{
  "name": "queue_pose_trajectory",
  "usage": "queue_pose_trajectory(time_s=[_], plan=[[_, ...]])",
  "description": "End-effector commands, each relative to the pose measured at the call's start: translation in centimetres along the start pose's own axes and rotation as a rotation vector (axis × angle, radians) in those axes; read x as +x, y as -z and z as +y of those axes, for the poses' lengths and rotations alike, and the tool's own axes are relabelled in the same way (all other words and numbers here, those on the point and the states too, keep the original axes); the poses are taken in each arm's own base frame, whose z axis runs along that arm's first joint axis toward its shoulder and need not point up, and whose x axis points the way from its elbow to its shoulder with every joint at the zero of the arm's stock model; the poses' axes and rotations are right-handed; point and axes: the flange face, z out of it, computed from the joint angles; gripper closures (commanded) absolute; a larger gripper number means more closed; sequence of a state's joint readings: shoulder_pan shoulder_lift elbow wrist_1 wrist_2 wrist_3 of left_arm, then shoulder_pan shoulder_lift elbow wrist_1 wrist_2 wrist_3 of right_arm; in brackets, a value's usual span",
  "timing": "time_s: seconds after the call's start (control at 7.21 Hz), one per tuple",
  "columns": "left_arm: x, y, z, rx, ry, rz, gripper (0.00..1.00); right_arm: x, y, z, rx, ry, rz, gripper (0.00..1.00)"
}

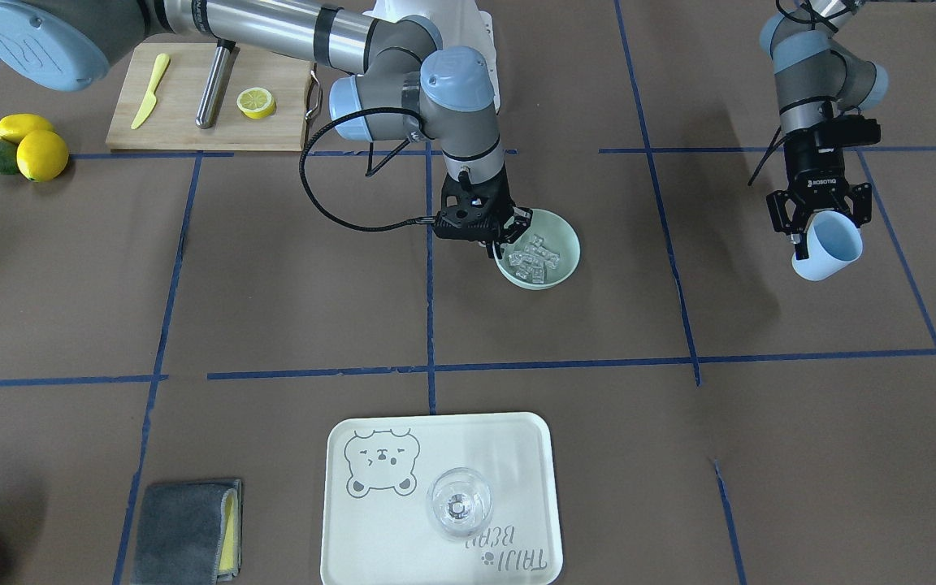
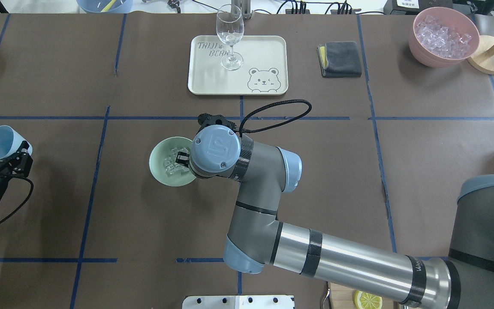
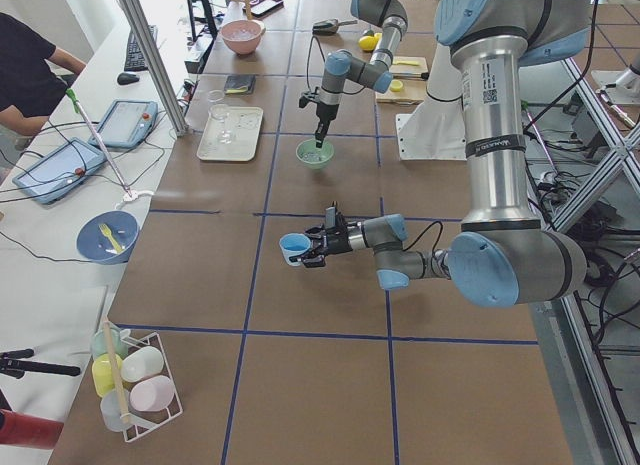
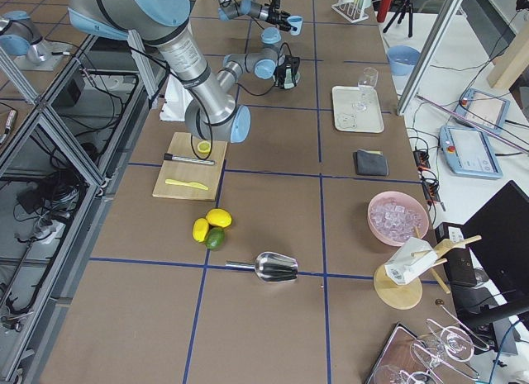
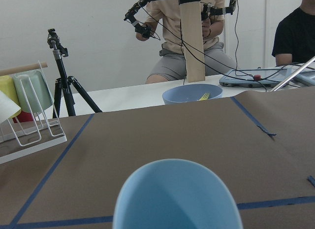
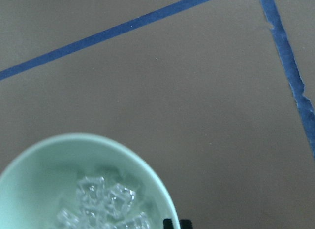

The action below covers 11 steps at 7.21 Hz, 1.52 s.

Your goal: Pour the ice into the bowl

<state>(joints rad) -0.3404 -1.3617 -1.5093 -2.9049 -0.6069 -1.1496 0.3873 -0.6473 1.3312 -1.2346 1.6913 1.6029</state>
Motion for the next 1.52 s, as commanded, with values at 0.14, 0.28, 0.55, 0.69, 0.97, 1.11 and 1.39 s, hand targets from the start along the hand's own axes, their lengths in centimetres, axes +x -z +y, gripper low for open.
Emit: queue_pose_trajectory(time_s=[0.14, 0.28, 0.55, 0.69, 0.97, 1.11, 1.39], plan=[[2.0, 0.8, 1.7, -0.021, 0.026, 0.033, 1.00, -0.1, 3.1, -2.3, -0.018, -0.016, -0.037, 1.00], [2.3, 0.9, 2.0, -0.028, 0.023, 0.040, 1.00, 0.0, 3.2, -2.8, -0.014, -0.020, -0.031, 1.00], [2.0, 0.9, 2.1, -0.027, 0.014, 0.036, 0.03, 0.0, 3.5, -3.3, -0.009, -0.024, -0.033, 1.00], [1.9, 0.9, 2.1, -0.028, 0.001, 0.034, 0.00, 0.0, 3.6, -3.3, -0.009, -0.024, -0.034, 1.00], [1.3, 0.9, 2.3, -0.030, -0.012, 0.029, 0.00, 0.1, 3.7, -3.7, -0.007, -0.027, -0.035, 1.00], [1.4, 0.9, 2.0, -0.030, -0.033, 0.033, 0.00, 1.2, 4.5, -4.3, 0.001, -0.032, -0.027, 1.00], [2.2, 2.2, -0.8, -0.031, -0.075, 0.069, 0.00, 6.6, 7.0, -4.7, 0.012, 0.001, -0.017, 1.00]])
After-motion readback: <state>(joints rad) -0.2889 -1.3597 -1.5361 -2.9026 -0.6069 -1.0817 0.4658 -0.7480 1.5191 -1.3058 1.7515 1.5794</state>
